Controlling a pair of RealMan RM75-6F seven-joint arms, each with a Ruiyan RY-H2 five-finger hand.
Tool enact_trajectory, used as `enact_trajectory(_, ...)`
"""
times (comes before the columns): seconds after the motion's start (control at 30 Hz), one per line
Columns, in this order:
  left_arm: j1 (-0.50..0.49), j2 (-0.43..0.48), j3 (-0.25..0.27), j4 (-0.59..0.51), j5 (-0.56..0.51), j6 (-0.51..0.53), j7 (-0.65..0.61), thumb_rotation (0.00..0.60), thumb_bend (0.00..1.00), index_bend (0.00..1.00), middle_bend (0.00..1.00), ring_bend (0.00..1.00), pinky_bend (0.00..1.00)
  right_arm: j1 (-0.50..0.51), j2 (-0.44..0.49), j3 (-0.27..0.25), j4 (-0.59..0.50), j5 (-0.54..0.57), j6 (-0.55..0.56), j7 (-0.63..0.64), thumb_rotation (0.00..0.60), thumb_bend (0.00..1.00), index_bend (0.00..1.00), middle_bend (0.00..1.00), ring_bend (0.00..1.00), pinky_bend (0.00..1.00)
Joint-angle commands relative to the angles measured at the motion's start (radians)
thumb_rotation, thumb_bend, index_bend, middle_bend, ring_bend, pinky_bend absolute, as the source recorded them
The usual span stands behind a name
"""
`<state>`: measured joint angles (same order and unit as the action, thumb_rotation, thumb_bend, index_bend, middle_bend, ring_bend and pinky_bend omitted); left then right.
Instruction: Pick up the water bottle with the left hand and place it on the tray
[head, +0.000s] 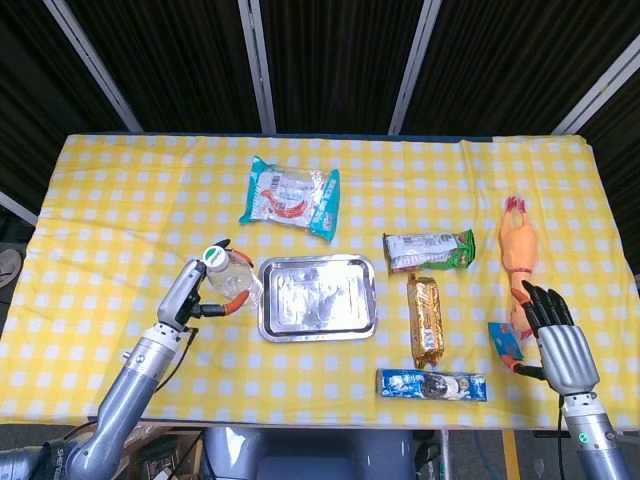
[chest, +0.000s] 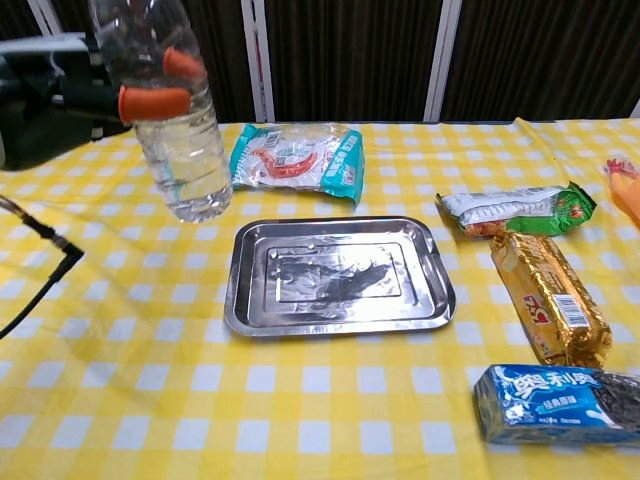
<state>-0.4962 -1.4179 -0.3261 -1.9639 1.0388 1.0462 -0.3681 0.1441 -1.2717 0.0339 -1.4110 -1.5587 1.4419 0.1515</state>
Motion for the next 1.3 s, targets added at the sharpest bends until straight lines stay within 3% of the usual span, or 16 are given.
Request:
enact_trajectory(0.03,-0.001,-0.042,0.026,0.114,-0.028,-0.061,-0.071,0.6,0.48,0.48,0.45,0.0,0.07,0.001,0.0,0.001,0.0,0.003,-0.002,0.0,0.6,0.05,0.11,0.0,0.04,0.0)
enact_trajectory(0.23,-0.048,-0.114,-0.002,0.137,-0.016,-0.074,-0.065,0.6,0.48,0.48,0.45,0.0,0.07,0.003,-0.001,0.002,0.003,0.009,-0.011,0.0,0.6,0.05,0.11,0.0,0.04,0.0)
enact_trajectory(0.47,-0.127,-0.243,-0.024,0.162,-0.094,-0.094,-0.005,0.6,0.48,0.48,0.45,0.0,0.07,0.004,0.002,0.003,0.007,0.011,-0.012,0.007,0.6,0.05,0.11,0.0,0.04,0.0)
enact_trajectory(0.57,-0.14,-0.278,-0.007,0.174,-0.101,-0.089,0.024,0.6,0.48,0.48,0.45,0.0,0.07,0.001,0.005,0.004,0.009,0.012,-0.008,0.016,0.6,0.05,0.11,0.0,0.04,0.0)
enact_trajectory(0.73,-0.062,-0.223,0.05,0.131,-0.023,0.02,0.051,0.6,0.48,0.48,0.45,0.0,0.07,-0.003,0.014,0.004,0.006,0.007,0.003,0.035,0.6,0.05,0.11,0.0,0.04,0.0)
enact_trajectory(0.93,0.088,-0.014,0.07,0.045,0.06,0.104,-0.087,0.6,0.48,0.49,0.46,0.0,0.07,-0.006,0.014,-0.004,-0.011,-0.008,0.011,0.021,0.6,0.05,0.11,0.0,0.04,0.0)
enact_trajectory(1.03,0.125,0.043,0.09,0.048,0.1,0.108,-0.135,0.6,0.48,0.49,0.46,0.0,0.07,-0.004,0.011,-0.005,-0.013,-0.009,0.007,0.009,0.6,0.05,0.11,0.0,0.04,0.0)
enact_trajectory(1.17,0.111,0.024,0.092,0.069,0.12,0.076,-0.152,0.6,0.48,0.49,0.46,0.0,0.07,-0.002,0.005,-0.005,-0.009,0.0,-0.005,-0.001,0.6,0.05,0.11,0.0,0.04,0.0)
enact_trajectory(1.3,0.034,-0.084,0.077,0.091,0.079,0.02,-0.065,0.6,0.48,0.49,0.46,0.0,0.07,-0.002,0.004,-0.001,-0.005,0.011,-0.01,-0.002,0.6,0.05,0.11,0.0,0.04,0.0)
